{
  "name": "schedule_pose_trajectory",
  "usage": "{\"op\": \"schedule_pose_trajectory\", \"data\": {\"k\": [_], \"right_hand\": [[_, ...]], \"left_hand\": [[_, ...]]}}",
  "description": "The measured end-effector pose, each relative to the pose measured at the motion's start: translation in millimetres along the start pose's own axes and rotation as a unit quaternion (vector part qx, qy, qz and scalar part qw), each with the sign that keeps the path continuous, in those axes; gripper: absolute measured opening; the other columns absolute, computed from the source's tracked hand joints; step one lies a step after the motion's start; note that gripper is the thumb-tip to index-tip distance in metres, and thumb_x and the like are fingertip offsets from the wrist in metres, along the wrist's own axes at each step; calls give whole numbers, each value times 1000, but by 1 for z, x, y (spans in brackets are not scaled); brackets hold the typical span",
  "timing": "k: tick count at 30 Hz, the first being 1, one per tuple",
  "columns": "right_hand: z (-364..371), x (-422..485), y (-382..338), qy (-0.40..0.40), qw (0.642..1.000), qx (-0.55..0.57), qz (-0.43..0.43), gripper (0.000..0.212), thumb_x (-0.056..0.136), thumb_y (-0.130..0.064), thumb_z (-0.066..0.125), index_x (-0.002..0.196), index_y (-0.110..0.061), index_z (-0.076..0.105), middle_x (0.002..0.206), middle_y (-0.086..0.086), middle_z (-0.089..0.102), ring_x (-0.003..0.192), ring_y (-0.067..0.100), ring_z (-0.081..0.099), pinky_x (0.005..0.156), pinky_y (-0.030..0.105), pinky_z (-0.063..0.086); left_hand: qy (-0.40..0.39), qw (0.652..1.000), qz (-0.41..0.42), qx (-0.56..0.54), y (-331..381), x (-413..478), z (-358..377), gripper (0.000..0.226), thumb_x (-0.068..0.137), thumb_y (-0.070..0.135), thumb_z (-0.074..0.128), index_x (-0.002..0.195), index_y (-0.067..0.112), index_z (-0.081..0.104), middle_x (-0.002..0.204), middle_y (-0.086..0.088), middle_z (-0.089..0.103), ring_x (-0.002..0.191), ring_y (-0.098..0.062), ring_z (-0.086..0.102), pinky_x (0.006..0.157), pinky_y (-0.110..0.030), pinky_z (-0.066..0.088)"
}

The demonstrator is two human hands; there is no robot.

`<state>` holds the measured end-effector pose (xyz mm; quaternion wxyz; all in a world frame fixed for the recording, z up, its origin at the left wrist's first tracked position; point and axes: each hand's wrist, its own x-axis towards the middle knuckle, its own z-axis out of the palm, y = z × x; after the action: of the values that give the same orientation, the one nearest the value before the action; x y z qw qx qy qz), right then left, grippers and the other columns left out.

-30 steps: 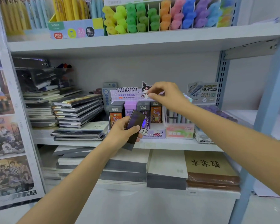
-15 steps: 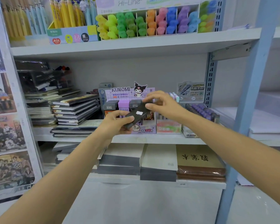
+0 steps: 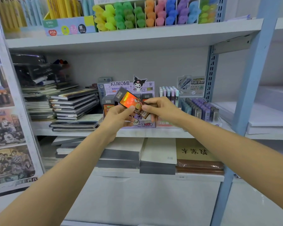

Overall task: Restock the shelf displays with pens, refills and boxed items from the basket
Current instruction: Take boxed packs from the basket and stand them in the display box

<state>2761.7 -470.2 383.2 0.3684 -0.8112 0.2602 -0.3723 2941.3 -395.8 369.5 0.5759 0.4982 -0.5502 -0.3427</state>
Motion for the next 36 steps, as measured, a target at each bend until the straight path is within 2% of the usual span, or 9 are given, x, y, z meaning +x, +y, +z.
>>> {"op": "schedule_pose_trajectory", "data": {"k": [4, 8, 13, 16, 18, 21, 24, 31, 36], "right_hand": [[3, 4, -6, 37, 993, -112, -16, 31, 94, -37, 59, 115, -17, 68, 94, -7, 71, 76, -2, 63, 67, 13, 46], [8, 9, -14, 72, 985, -129, -90, 47, 95, -32, 58, 141, -26, 45, 113, -7, 63, 98, -1, 58, 77, 6, 43], [4, 21, -22, 81, 969, -193, -134, 26, 91, -11, 62, 117, -14, 66, 104, -2, 67, 90, 5, 62, 82, 25, 52], [-12, 28, -26, 147, 966, -188, -100, 19, 88, -10, 66, 106, -13, 67, 97, 2, 70, 88, 18, 67, 84, 36, 55], [-27, 32, -26, 200, 958, -188, -82, 16, 86, -10, 66, 101, -14, 66, 91, 0, 70, 79, 13, 66, 77, 32, 56], [-40, 36, -21, 242, 947, -203, -60, 11, 83, -11, 65, 91, -19, 61, 79, -6, 66, 66, 3, 58, 64, 24, 50], [-38, 43, -16, 235, 937, -253, -55, 13, 82, -12, 64, 89, -22, 59, 81, -4, 68, 71, 7, 62, 66, 28, 54], [-21, 62, 2, 140, 904, -401, -49, 14, 89, -16, 64, 102, -17, 60, 97, 2, 71, 92, 25, 63, 86, 39, 49], [-23, 73, 1, 101, 887, -449, -34, 18, 90, -18, 65, 107, -15, 61, 103, 6, 70, 98, 28, 61, 88, 36, 45]], "left_hand": [[21, 997, 48, 62, -4, 0, 4, 17, 100, 20, 53, 105, 6, 60, 93, -12, 64, 71, -18, 59, 66, -32, 54], [-15, 974, 98, 203, -5, 4, 7, 19, 101, 23, 50, 115, 14, 60, 105, -13, 65, 87, -29, 62, 76, -43, 55], [-9, 932, 135, 335, -18, 9, 12, 24, 100, 29, 50, 111, 9, 59, 102, -9, 67, 93, -29, 61, 84, -46, 49], [13, 864, 161, 478, -40, 11, 4, 38, 100, 36, 48, 129, 12, 50, 123, -6, 61, 114, -26, 54, 99, -41, 38], [-6, 804, 176, 568, -58, 9, -1, 50, 100, 39, 45, 143, 15, 38, 136, -4, 51, 129, -23, 42, 109, -38, 26], [-7, 777, 196, 599, -77, 10, -2, 62, 99, 40, 44, 152, 18, 21, 143, -2, 44, 136, -21, 34, 116, -39, 17], [13, 760, 205, 616, -83, 13, -1, 63, 98, 36, 45, 153, 18, 20, 142, -2, 44, 137, -21, 34, 120, -41, 9], [12, 763, 229, 605, -83, 16, -6, 60, 91, 18, 52, 148, 16, 32, 131, -3, 55, 123, -24, 46, 115, -38, 25], [19, 758, 236, 607, -83, 16, -6, 57, 91, 18, 52, 146, 14, 35, 128, -3, 56, 121, -24, 48, 112, -37, 28]]}}
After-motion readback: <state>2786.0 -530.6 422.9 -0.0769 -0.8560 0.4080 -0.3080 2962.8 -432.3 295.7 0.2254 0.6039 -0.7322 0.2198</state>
